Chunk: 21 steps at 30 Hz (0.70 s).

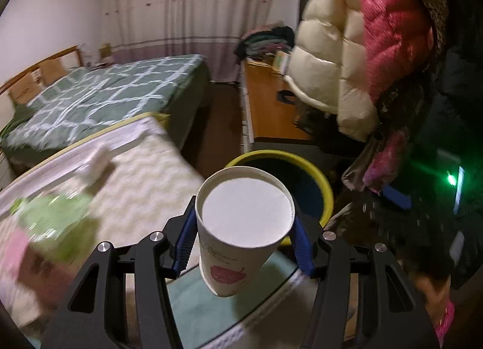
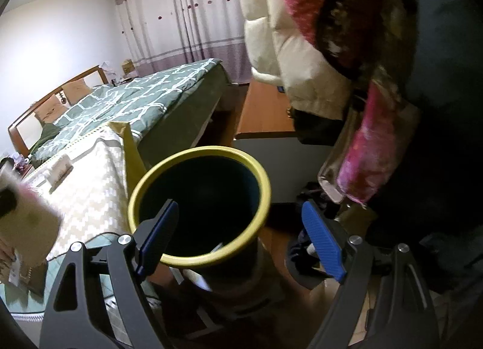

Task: Collect trash
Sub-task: 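Grasp the white paper cup with the left gripper and carry it to the bin, then open the left gripper over the yellow bin to drop the paper cup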

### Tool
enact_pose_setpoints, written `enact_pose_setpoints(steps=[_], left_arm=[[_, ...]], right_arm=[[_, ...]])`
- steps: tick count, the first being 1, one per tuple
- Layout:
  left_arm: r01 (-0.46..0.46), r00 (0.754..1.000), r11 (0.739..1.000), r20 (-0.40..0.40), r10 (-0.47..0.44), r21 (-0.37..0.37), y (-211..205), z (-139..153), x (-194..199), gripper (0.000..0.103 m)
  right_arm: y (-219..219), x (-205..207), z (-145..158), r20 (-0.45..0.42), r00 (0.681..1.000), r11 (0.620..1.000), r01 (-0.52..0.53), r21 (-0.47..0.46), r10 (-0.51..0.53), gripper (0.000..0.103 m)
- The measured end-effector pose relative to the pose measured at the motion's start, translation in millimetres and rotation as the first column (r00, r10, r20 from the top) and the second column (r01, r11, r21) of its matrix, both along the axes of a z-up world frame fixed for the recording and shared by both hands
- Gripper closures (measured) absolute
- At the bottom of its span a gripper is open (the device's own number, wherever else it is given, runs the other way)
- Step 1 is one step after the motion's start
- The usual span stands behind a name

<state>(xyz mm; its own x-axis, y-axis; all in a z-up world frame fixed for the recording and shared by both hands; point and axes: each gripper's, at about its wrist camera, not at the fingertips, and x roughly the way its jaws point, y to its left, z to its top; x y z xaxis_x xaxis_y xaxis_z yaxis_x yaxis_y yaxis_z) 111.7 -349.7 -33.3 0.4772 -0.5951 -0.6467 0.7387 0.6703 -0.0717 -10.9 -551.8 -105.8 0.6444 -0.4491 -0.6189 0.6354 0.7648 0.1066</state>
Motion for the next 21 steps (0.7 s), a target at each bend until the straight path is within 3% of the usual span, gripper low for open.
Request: enact_pose_setpoints(steps=[5,13,14,16,21], left_arm=[[0.044,0.999,0.999,-0.027,-0.043,0.024,-68.8,-14.4,19.1,0.047],[0.061,0.995,0.995,-0.078,-0.055,0.077,-135.9,-52.1,45.6,0.046],[0.054,0.996,0.995,-0.076,-0.048,0.085,-139.8,-56.2,48.0,0.045],[0.037,0.997,0.994,-0.072,-0.03,0.102,-146.4,-61.5,51.6,0.021],[0.018,0.997,0.997,-0.073,-0.013,0.074,-125.3,-48.9,45.1,0.021]], right_arm=[[-16.1,-16.2,-5.1,0.007,0.999,0.999,0.032,0.017,-0.032,0.024],[-37.0,-21.9,-18.3,0.0,0.998,0.996,0.064,0.063,-0.064,0.024],[-38.8,-22.1,-19.8,-0.001,0.998,0.995,0.066,0.069,-0.066,0.023],[-42.2,-22.2,-23.3,-0.006,0.997,0.995,0.071,0.076,-0.071,0.023],[-39.0,-19.1,-25.5,-0.007,0.998,0.995,0.057,0.085,-0.056,0.023]])
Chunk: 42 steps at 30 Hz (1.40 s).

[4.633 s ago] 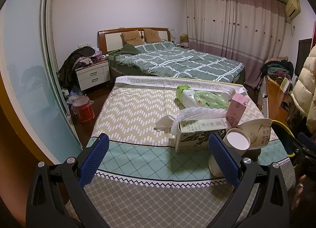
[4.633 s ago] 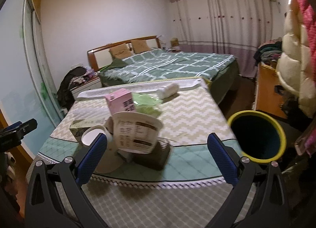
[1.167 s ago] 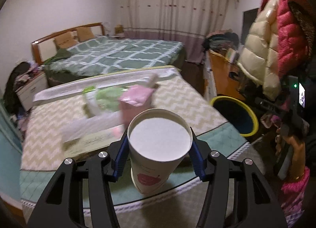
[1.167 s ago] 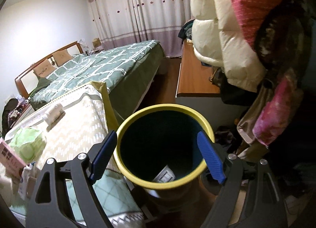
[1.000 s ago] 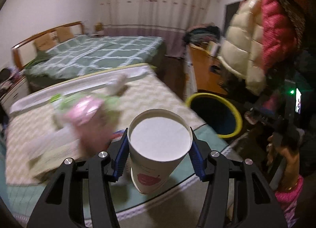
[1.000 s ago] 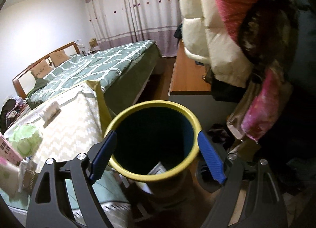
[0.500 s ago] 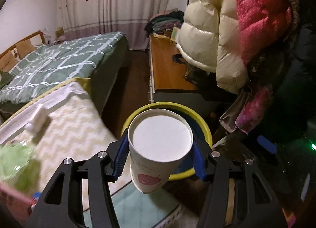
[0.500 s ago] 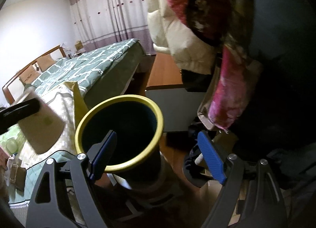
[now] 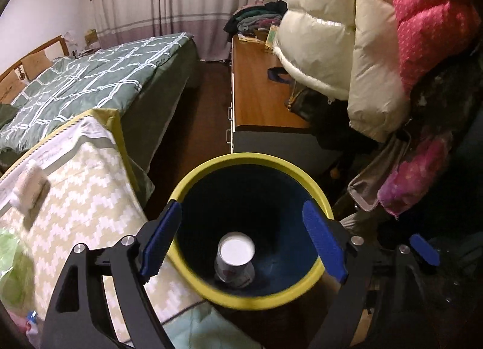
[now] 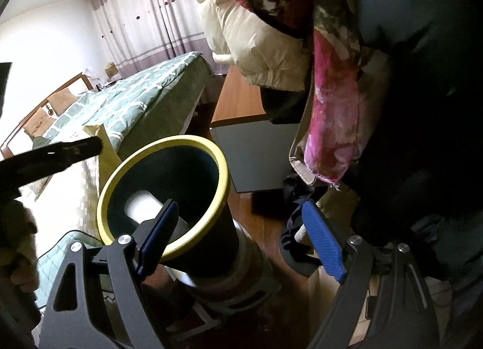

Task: Collect trash
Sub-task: 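Open the left gripper over the yellow bin to drop the paper cup, then grasp the small white wrapper with the right gripper and lift it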

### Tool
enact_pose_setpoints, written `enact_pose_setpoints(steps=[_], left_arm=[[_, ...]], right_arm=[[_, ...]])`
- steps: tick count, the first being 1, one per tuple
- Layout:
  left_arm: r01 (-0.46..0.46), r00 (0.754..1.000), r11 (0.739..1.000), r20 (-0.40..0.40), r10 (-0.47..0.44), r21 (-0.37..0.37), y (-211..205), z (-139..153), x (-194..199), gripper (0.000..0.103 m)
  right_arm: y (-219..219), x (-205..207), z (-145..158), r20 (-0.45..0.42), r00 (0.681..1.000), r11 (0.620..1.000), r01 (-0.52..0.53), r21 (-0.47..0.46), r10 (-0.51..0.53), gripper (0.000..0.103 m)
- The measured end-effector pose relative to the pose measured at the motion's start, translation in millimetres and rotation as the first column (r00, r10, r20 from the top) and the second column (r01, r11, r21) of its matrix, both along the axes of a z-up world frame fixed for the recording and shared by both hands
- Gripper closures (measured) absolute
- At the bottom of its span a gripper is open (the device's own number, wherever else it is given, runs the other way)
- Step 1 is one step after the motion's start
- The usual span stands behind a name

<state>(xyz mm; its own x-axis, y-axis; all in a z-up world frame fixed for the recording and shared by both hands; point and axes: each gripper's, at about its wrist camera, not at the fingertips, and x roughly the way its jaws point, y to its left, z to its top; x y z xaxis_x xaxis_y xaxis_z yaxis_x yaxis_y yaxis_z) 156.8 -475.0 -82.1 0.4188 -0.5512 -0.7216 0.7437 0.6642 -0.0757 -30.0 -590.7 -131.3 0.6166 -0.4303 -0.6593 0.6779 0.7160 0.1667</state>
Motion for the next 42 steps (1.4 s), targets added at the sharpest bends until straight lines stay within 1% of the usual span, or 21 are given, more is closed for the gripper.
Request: enact_pose_setpoints(steps=[2,3,6,8,9,11,13,15,18,19,24,25,29,31,33,34,36,39,42], left_arm=[[-0.009,1.0,1.0,0.011,0.009,-0.022,21.0,12.6,-7.1,0.019],[-0.015,1.0,0.999,0.019,0.015,-0.034,31.9,18.8,-11.4,0.017],[-0.042,0.998,0.996,0.048,0.046,-0.078,78.6,40.7,-29.3,0.015],[-0.068,0.995,0.992,0.071,0.076,-0.106,117.6,54.4,-41.1,0.014],[-0.092,0.99,0.989,0.091,0.103,-0.119,142.7,61.6,-47.4,0.012],[-0.137,0.981,0.982,0.122,0.153,-0.129,178.8,69.7,-55.0,0.011],[-0.201,0.963,0.971,0.156,0.221,-0.13,220.8,75.5,-62.3,0.011],[-0.277,0.938,0.951,0.175,0.298,-0.134,260.7,79.5,-65.7,0.011],[-0.4,0.888,0.906,0.185,0.42,-0.137,321.0,80.0,-70.3,0.011],[-0.45,0.864,0.882,0.184,0.469,-0.137,345.3,77.7,-72.3,0.011],[-0.564,0.799,0.815,0.164,0.579,-0.13,411.0,63.2,-77.0,0.011],[-0.576,0.791,0.807,0.161,0.591,-0.13,420.1,61.1,-77.3,0.011],[-0.597,0.775,0.789,0.151,0.614,-0.146,438.9,56.7,-78.5,0.011],[-0.595,0.775,0.788,0.149,0.615,-0.156,443.2,56.7,-79.6,0.011],[-0.594,0.774,0.789,0.154,0.614,-0.159,445.8,56.5,-79.3,0.011],[-0.594,0.774,0.789,0.156,0.614,-0.158,444.4,56.5,-81.0,0.011],[-0.597,0.772,0.787,0.156,0.617,-0.156,446.0,55.7,-81.1,0.011],[-0.604,0.767,0.781,0.153,0.624,-0.159,448.3,56.6,-83.2,0.011],[-0.609,0.763,0.778,0.154,0.628,-0.158,450.8,55.4,-83.6,0.011]], right_arm=[[7.2,4.0,1.9,0.002,1.0,1.0,-0.018,-0.004,0.018,0.023],[12.2,5.8,3.1,0.003,0.999,0.999,-0.032,-0.007,0.032,0.023],[29.4,14.1,7.3,0.008,0.997,0.997,-0.076,-0.016,0.076,0.024],[43.0,21.0,10.5,0.011,0.994,0.993,-0.113,-0.019,0.113,0.024],[52.2,25.8,12.6,0.013,0.99,0.99,-0.141,-0.02,0.141,0.024],[69.4,32.8,16.8,0.017,0.982,0.982,-0.186,-0.025,0.187,0.024],[90.0,41.9,21.7,0.019,0.971,0.97,-0.238,-0.038,0.239,0.024],[114.6,51.9,25.2,0.023,0.953,0.952,-0.302,-0.043,0.304,0.024],[156.5,66.2,31.0,0.034,0.915,0.915,-0.401,-0.045,0.403,0.024],[168.5,69.4,31.9,0.036,0.902,0.902,-0.429,-0.047,0.43,0.024],[239.2,83.7,36.1,0.042,0.817,0.817,-0.572,-0.069,0.575,0.024],[251.3,85.1,37.0,0.043,0.8,0.801,-0.595,-0.073,0.598,0.024],[301.7,93.3,35.5,0.022,0.733,0.732,-0.675,-0.091,0.679,0.033],[321.0,96.3,31.5,0.004,0.71,0.707,-0.701,-0.094,0.704,0.037],[334.4,98.9,25.7,-0.013,0.69,0.687,-0.722,-0.083,0.724,0.045],[338.7,100.7,23.0,-0.018,0.684,0.681,-0.728,-0.076,0.729,0.046],[348.5,104.9,18.3,-0.032,0.671,0.668,-0.741,-0.071,0.741,0.052],[360.6,109.2,12.8,-0.049,0.659,0.655,-0.752,-0.072,0.751,0.053],[367.1,114.4,7.4,-0.068,0.658,0.654,-0.753,-0.073,0.75,0.054]])
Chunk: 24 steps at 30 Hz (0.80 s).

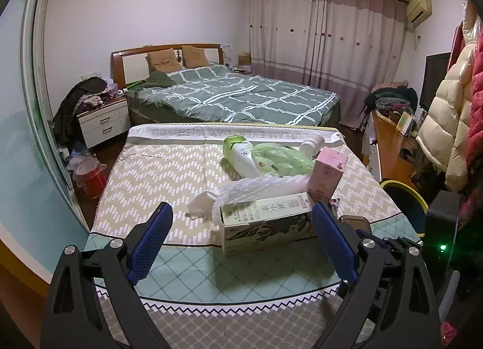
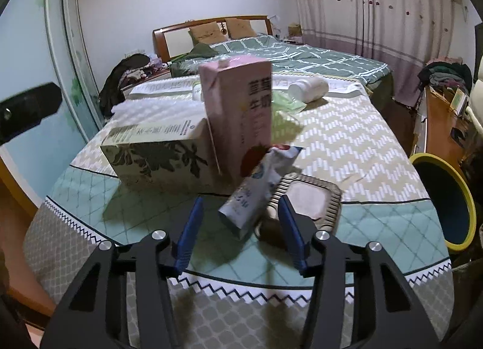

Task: Collect trash
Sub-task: 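Grasp the small white wrapper with the right gripper and lift it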

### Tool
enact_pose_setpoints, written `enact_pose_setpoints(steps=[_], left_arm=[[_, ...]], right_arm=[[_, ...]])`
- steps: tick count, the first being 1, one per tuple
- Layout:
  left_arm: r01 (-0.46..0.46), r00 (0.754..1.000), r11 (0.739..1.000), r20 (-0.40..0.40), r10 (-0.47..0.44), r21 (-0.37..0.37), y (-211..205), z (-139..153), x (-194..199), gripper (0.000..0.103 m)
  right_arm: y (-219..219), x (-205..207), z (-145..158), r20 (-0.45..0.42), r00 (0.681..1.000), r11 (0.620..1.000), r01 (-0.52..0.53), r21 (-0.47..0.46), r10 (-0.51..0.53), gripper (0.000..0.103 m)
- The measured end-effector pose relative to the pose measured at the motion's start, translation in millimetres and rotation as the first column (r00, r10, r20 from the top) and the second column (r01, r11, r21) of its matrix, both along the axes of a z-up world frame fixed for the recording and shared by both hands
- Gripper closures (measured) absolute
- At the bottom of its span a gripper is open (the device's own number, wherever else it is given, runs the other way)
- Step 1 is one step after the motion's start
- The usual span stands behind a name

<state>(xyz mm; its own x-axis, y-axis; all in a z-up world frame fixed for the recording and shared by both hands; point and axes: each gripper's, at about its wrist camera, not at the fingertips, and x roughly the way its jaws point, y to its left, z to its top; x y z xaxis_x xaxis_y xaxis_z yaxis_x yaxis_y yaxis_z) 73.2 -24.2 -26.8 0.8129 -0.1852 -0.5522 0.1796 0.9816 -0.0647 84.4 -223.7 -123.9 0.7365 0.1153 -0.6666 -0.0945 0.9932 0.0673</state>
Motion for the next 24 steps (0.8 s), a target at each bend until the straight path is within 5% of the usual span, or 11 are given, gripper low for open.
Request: enact_pose_setpoints(steps=[6,9,24], left_arm=[[0.013,1.0,1.0,-0.013,-0.013,0.001,-4.1,-4.1,2.0,0.011],[0.018,1.0,1.0,-0.016,-0.018,0.001,-4.9,-6.2,2.3,0.011],[0.041,0.999,0.999,-0.031,-0.041,0.001,-15.2,-13.8,3.5,0.011]], right_arm=[[3.0,4.3,-6.4,0.003,1.0,0.998,0.027,-0.063,-0.026,0.059],[-0.4,4.6,-5.8,0.007,0.999,0.997,0.038,-0.068,-0.038,0.091],[-30.5,-17.6,27.4,0.061,0.998,0.996,0.01,0.092,-0.016,0.096]])
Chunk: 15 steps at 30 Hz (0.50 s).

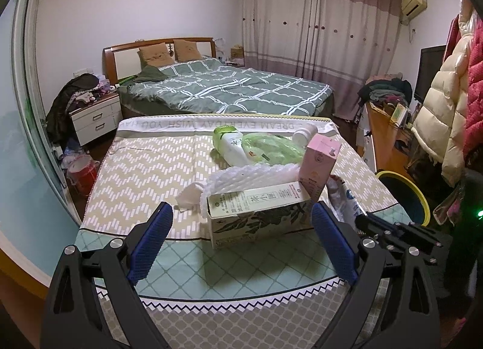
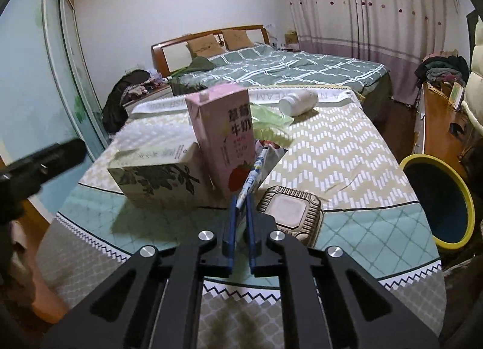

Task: Collect trash
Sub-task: 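Grasp the small white wrapper with the right gripper and lift it, then carry the wrapper over the yellow bin and open the right gripper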

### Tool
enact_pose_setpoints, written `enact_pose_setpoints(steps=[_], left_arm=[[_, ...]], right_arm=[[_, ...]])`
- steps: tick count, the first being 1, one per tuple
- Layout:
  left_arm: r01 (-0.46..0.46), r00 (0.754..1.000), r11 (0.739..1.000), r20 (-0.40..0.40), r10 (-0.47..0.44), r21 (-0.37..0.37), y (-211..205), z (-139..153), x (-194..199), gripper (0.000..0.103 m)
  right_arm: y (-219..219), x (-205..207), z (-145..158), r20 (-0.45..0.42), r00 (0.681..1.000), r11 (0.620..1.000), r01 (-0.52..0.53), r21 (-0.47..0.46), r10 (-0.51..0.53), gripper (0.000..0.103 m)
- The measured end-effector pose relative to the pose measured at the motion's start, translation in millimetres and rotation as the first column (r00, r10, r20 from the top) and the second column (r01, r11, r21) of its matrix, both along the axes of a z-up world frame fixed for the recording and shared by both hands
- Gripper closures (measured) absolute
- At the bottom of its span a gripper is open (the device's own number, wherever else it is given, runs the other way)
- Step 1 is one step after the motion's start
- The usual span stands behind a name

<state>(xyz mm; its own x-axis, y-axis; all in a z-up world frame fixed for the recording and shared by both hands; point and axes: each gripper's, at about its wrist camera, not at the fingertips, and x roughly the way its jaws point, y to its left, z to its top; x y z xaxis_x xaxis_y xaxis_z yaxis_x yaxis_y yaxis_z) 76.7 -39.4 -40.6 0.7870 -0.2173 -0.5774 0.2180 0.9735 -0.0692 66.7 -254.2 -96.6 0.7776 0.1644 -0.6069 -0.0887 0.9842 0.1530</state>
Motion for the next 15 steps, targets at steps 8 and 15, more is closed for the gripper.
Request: enact_pose_setpoints(steps=[8,15], left_arm=[[0.04,0.999,0.999,-0.009,-0.04,0.01,-16.5,-6.4,-0.9,0.011],[0.083,0.996,0.996,-0.029,-0.082,0.028,-36.4,-14.9,1.5,0.011]], right_arm=[[-27.9,-9.4,15.1,0.044,0.997,0.998,0.058,0.027,-0.059,0.097],[-91.6,0.0,12.2,0.045,0.972,0.973,0.228,0.04,-0.23,0.097]])
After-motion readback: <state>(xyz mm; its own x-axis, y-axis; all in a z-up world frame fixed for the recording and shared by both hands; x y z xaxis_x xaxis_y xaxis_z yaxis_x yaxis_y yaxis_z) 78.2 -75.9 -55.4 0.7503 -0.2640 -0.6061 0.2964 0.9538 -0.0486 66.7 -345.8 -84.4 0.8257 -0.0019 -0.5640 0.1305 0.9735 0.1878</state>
